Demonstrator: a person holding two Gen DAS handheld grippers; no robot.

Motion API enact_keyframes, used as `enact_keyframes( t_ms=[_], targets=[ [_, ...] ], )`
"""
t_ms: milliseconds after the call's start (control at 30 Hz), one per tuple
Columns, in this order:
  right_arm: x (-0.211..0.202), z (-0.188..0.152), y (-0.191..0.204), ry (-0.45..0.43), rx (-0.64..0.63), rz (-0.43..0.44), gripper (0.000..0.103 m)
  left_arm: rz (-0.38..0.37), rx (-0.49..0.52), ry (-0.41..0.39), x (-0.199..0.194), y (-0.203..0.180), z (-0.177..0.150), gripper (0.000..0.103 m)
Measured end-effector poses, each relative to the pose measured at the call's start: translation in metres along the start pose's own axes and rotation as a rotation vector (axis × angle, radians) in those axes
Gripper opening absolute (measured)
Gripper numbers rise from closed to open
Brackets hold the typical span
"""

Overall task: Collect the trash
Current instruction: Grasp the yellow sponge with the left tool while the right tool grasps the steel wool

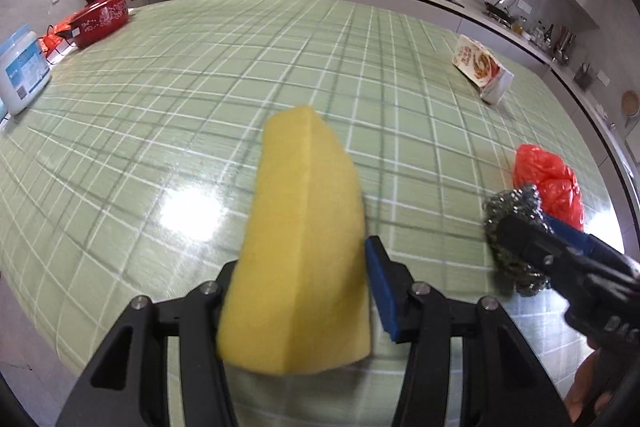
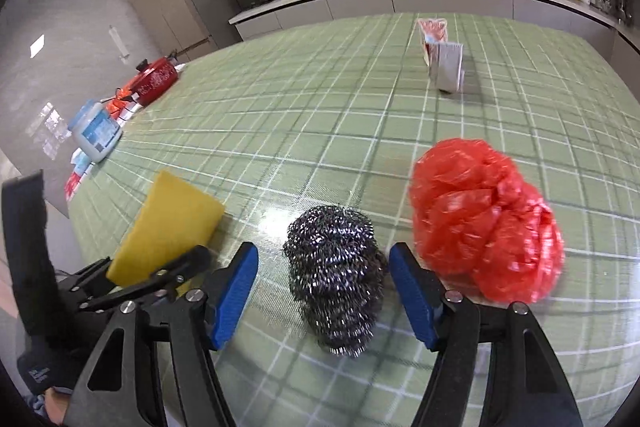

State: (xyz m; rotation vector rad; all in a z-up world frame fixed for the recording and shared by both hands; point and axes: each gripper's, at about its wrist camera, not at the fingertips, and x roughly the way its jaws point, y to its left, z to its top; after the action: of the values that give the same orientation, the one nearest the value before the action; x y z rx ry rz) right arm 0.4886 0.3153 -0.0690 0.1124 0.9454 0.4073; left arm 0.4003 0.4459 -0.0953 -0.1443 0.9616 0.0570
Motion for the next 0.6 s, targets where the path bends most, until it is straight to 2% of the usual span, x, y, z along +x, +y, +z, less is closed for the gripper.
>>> enact_keyframes(
  t_ms=[67,133,167,200,367,600],
  targets=[
    [0.007,-0.001,0.002,0.009,-0.004,-0.016,0.053,-0.011,-0.003,-0.01,0.0,0.004,0.003,0.052],
    [0.011,-0.003,0.002,0.013,-0.001,-0.022,0.051,-0.041,-0.013,-0.025,0.001,0.009,0.007,0.049],
    [0.011,-0.004,0.002,0.008,-0.003,-0.028,0.049,-0.061,-0.019,-0.033,0.0,0.01,0.009,0.033],
    [0.011,-0.004,0.003,0.001,-0.006,-0.034,0.048,-0.073,-0.021,-0.032,0.002,0.011,0.011,0.023],
    [0.003,-0.003,0.003,-0.027,-0.002,-0.029,0.044,-0.105,-0.007,-0.079,-0.007,0.007,0.016,0.022],
    [-0.033,0.002,-0.009,-0.096,0.042,-0.037,0.044,-0.168,0.077,-0.118,-0.032,-0.027,0.026,0.022]
  ],
)
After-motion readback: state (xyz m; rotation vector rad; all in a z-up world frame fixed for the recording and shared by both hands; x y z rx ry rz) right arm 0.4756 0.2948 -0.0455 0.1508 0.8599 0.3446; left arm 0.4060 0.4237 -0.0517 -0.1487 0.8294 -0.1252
